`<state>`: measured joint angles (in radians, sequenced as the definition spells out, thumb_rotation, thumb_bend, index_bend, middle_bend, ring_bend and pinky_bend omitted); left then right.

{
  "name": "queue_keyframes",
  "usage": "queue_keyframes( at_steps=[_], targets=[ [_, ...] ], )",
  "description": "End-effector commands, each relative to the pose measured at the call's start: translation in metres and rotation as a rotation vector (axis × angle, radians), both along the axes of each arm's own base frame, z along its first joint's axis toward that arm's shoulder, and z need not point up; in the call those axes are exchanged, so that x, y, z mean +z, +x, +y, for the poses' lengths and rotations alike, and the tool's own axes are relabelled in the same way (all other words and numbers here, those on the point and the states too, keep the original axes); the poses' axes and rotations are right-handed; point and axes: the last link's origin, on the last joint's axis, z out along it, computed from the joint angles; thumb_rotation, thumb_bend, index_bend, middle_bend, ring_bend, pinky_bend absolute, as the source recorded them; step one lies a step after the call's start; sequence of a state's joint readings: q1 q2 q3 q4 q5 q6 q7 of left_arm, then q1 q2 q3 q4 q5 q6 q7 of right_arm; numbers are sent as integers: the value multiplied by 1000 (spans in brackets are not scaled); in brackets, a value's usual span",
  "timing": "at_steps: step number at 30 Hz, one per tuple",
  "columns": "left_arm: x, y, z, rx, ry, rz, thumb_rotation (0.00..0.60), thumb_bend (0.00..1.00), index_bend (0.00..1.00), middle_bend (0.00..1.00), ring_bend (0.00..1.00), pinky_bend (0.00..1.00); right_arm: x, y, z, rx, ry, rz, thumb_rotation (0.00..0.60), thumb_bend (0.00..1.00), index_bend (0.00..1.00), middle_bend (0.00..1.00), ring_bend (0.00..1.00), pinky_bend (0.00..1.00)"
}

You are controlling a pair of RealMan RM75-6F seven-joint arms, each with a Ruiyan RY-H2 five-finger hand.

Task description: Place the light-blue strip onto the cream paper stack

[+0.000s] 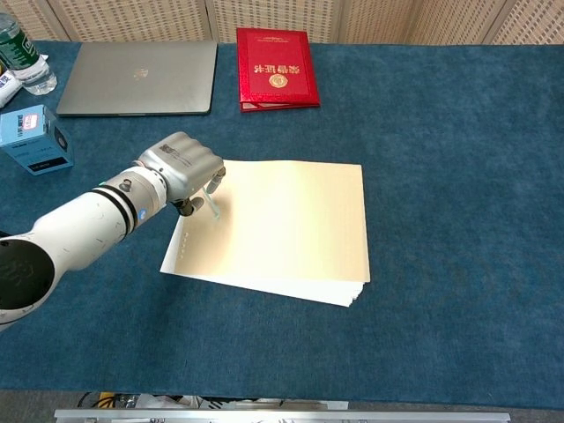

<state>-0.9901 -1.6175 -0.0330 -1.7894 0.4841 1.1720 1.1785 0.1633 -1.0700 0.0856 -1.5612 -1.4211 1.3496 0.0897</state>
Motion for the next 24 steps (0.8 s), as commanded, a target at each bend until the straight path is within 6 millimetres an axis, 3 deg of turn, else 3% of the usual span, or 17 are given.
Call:
queue_keyframes(
  at_steps=[1,7,16,24],
  targets=[
    [9,1,-2,-3,13,-57,600,438,347,1000,1000,1000,0,0,0,1,1,0,600,322,455,507,513,514],
    [21,-2,-10,-1,-7,-142,600,438,340,1000,1000,1000,-4,1,-3,4,9,-2,600,321,455,507,514,514],
    [8,3,-25,-20,-76,-158,600,438,344,1000,1000,1000,-3,2,-2,8,1,-5,600,322,455,507,514,514],
    [-2,11,-22,-23,-86,-194,600,438,323,1000,1000,1000,-2,-1,1,0,-2,-8,600,322,455,507,515,514]
  ],
)
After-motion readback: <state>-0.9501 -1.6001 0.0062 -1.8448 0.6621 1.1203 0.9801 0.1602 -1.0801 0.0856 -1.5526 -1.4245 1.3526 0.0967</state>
